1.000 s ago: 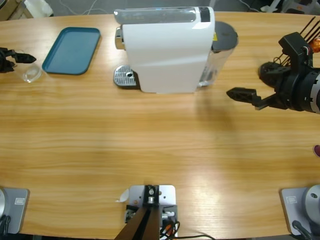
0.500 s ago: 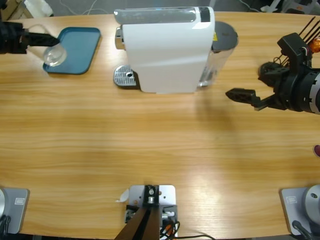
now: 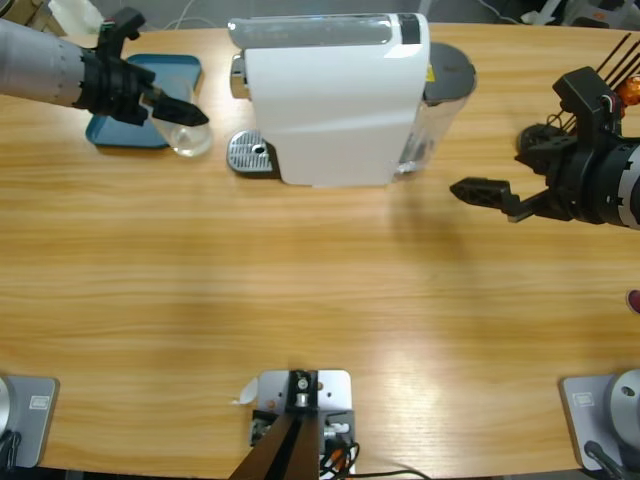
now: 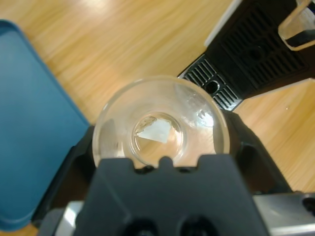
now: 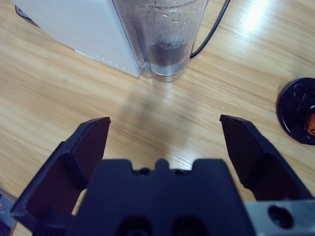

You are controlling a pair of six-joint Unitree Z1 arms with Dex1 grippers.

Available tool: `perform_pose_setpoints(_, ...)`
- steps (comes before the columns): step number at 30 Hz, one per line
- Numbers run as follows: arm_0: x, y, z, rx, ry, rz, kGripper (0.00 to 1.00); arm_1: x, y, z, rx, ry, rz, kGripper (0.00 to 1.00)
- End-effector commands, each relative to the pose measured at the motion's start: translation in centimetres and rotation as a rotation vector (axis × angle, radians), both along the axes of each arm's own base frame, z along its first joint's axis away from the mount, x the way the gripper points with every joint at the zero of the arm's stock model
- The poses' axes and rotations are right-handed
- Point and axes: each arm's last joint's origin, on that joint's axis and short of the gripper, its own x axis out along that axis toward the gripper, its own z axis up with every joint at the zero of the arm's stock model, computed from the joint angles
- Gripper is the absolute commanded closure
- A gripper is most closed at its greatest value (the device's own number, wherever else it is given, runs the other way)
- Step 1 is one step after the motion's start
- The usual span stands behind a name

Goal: Pour coffee

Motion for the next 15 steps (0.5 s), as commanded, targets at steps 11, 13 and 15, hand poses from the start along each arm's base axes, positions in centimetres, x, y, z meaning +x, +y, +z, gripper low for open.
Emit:
perform_pose_setpoints(11, 1.9, -5.6, -2.4, -0.005, 0.037, -0.179, 0.469, 0.2, -0.1, -1.4, -0.036, 0.037, 0.003, 0.0)
perform_pose_setpoints(13, 2.1, -5.8, -2.8, -0.003, 0.044, -0.18, 0.469, 0.2, -0.2, -1.3, -0.034, 0.035, 0.003, 0.0)
perform_pose_setpoints(15, 2.2, -5.8, -3.0, 0.0, 0.049, -0.18, 0.469, 0.1, -0.2, -1.3, -0.032, 0.034, 0.003, 0.0)
